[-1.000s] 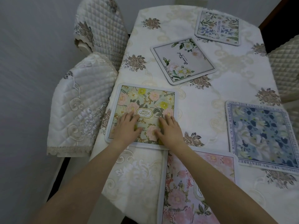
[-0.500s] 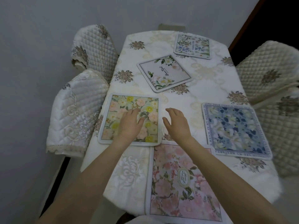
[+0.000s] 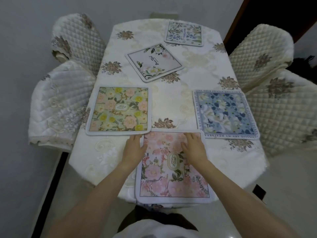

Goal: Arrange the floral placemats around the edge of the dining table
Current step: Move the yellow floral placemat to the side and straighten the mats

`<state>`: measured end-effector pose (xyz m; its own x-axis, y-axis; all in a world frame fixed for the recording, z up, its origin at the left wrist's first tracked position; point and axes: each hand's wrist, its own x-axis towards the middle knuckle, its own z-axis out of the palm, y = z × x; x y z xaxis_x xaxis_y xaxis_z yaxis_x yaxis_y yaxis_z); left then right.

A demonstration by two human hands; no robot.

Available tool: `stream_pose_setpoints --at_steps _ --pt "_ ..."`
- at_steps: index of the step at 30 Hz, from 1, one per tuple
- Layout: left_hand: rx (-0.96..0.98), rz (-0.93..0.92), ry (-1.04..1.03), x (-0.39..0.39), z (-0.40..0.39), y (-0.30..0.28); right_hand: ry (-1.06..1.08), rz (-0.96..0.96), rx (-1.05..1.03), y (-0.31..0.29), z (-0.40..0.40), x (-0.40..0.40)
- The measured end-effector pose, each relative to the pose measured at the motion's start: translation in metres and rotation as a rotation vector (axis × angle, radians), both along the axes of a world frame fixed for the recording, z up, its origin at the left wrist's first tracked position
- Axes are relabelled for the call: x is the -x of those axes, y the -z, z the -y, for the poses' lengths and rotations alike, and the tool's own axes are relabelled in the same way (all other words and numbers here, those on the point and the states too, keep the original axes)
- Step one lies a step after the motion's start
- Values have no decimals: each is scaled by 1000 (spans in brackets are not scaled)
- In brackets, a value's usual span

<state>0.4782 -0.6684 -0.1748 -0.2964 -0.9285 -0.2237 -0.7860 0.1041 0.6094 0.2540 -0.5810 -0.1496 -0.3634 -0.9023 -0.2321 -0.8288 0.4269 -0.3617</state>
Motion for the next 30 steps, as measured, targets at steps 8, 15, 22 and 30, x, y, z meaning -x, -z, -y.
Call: stream_pose_setpoints --at_steps 8,15,22,30 --pt "-48 -124 -217 -2 20 2 -192 20 113 0 37 -30" --pt "225 150 105 -33 68 -4 -369 10 145 5 104 -76" --pt "201 401 279 -81 103 11 -543 -3 -9 35 138 -116" --pt "149 488 274 -97 112 28 -597 -91 -56 56 146 -124"
